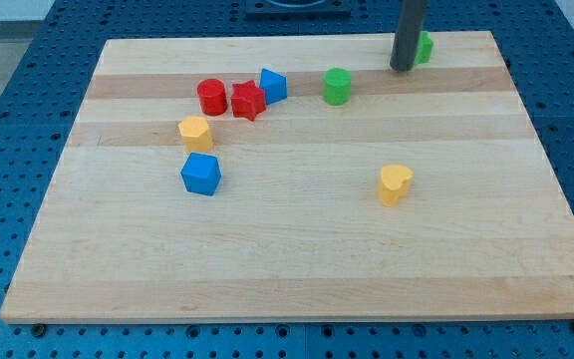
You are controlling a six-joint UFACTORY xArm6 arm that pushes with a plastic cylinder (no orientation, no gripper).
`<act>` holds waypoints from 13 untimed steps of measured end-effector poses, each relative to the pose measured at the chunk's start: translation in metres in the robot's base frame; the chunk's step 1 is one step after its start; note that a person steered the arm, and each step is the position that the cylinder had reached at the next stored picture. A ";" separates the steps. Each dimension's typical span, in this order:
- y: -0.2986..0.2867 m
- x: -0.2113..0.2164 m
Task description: Move the green circle right to the green star
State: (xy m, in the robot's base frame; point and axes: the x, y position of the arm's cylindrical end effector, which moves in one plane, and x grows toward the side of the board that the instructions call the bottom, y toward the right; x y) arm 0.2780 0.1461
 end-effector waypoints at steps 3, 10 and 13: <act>-0.116 0.072; -0.088 -0.002; -0.056 -0.017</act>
State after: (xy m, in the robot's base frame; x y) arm 0.2608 0.0902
